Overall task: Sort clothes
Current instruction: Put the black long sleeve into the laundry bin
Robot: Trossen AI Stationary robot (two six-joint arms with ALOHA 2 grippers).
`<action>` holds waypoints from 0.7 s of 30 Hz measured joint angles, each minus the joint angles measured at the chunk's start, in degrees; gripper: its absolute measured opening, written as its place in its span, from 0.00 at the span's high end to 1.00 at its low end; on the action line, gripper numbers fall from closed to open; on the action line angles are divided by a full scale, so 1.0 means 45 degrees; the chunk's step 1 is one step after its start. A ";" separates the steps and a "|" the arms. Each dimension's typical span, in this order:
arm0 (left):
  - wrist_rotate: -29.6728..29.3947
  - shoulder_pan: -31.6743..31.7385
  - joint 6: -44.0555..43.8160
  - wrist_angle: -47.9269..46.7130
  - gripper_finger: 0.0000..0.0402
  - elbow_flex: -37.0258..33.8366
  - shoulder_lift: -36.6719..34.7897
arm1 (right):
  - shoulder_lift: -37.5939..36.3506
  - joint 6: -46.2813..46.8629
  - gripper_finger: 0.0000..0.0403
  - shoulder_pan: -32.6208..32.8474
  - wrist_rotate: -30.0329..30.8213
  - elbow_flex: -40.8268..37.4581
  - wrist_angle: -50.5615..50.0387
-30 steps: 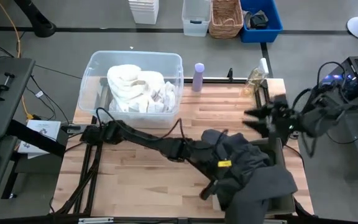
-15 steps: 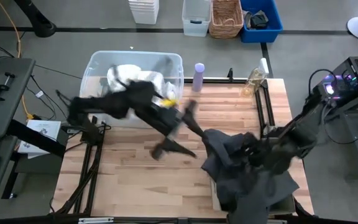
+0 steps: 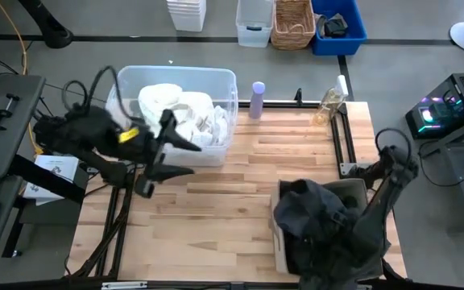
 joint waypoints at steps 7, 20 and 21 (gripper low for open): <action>-0.1284 -0.1160 -0.0936 0.2621 0.48 -0.3934 -0.2491 | 0.1676 0.3439 0.41 0.0431 -0.1515 -0.0066 0.0836; -0.1667 -0.2561 -0.1599 0.2069 0.49 -0.5742 -0.3708 | 0.0470 0.3969 0.41 -0.2639 -0.4116 -0.4058 0.7069; -0.1688 -0.2682 -0.1472 0.2072 0.49 -0.5733 -0.3729 | 0.0460 0.3975 0.41 -0.2850 -0.4463 -0.4442 0.7207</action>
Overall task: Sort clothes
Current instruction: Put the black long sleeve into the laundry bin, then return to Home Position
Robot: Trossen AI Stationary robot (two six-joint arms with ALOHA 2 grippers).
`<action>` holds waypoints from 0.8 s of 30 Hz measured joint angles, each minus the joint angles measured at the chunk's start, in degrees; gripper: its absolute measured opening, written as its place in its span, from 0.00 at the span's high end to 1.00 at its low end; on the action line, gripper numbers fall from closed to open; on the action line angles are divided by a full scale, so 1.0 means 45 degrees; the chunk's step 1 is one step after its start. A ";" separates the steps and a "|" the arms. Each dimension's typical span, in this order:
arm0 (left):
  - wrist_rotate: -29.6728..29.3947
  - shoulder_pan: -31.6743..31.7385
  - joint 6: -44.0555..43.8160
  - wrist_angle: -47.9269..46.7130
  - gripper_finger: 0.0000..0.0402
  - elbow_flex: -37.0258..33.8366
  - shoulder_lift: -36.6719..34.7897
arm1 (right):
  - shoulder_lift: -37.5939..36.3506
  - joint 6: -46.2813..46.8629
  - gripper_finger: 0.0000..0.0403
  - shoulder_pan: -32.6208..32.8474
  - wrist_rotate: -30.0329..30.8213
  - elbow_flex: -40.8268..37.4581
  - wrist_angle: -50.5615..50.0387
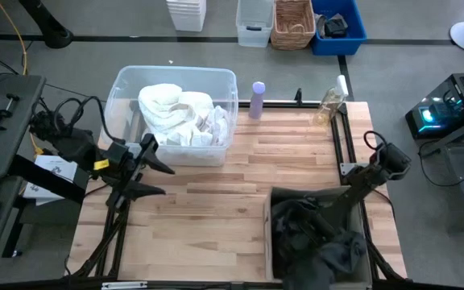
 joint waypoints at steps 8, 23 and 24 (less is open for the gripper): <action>-0.1483 -0.0344 0.0197 -0.2380 0.49 0.0005 0.0002 | -0.0142 -0.0694 0.41 -0.1125 -0.1956 -0.1679 0.1099; 0.0215 0.0392 0.2532 0.0209 0.49 -0.1453 -0.0272 | -0.2906 -0.1456 0.41 -0.1245 0.2592 0.4417 -0.6779; 0.0630 0.0551 0.2338 0.1153 0.49 -0.2164 -0.0484 | -0.2910 -0.1486 0.41 -0.1245 0.3094 0.4740 -0.6783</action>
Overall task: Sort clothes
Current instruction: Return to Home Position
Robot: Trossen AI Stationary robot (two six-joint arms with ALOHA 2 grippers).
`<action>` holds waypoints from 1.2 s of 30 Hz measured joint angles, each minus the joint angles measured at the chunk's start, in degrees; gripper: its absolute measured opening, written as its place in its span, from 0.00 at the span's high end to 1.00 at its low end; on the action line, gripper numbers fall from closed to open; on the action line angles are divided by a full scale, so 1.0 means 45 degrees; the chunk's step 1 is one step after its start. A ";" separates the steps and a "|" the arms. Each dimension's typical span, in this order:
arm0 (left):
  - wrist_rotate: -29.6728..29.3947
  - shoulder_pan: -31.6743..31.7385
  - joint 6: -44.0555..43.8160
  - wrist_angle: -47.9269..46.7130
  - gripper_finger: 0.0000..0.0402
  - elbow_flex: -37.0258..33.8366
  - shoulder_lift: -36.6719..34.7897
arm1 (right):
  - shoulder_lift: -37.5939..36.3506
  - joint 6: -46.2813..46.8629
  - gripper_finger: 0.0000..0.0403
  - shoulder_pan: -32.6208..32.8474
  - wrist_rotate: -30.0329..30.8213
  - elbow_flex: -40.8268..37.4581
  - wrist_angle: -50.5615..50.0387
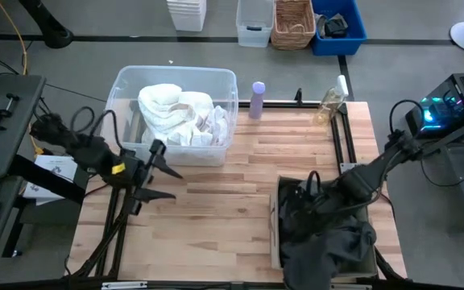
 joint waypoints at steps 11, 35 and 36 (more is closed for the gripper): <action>0.0206 0.1787 -0.3750 0.7471 0.49 -0.8732 -0.4822 | -0.0024 -0.1126 0.41 -0.0307 0.5244 0.2159 0.0141; -0.2187 0.2918 -0.4173 0.7340 0.99 -1.4069 -1.1025 | -0.0109 -1.5507 0.96 -0.8301 0.1040 0.1838 0.2248; -0.2170 0.2918 -0.4021 0.7346 1.00 -1.4069 -1.1025 | -0.0299 -1.6285 0.97 -0.8827 0.0241 0.1365 0.3066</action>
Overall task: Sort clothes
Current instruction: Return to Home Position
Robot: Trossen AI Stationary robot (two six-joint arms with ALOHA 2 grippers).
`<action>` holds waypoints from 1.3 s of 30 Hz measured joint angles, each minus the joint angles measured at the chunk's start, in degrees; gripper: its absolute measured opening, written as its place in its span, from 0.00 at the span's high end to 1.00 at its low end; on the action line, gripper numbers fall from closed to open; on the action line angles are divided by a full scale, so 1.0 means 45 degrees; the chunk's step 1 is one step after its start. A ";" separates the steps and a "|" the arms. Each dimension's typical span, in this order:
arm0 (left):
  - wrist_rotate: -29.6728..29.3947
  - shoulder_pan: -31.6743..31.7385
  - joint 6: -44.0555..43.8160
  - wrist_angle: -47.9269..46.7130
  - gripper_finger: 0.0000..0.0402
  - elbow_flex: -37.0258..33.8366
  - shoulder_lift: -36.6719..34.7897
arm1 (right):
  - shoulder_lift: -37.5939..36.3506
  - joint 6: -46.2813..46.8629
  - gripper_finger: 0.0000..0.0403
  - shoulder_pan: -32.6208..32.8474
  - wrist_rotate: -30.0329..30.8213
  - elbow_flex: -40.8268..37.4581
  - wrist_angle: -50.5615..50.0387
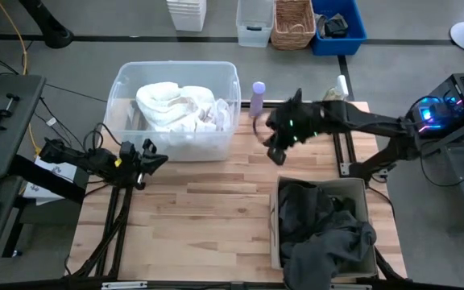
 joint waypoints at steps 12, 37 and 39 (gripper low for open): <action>0.0479 -0.0039 -0.0682 -0.0305 1.00 0.0000 0.0010 | -0.3066 -0.1797 1.00 -0.2951 -0.6760 -0.9063 1.1933; 0.1570 -0.0044 -0.0982 -0.3558 1.00 0.0000 0.0075 | -0.6131 0.1563 1.00 -0.3920 -0.6369 -1.9765 3.0810; 0.1575 -0.0044 -0.0981 -0.3559 1.00 0.0000 0.0078 | -0.6127 0.0804 1.00 -0.3661 -0.6281 -1.9765 3.0564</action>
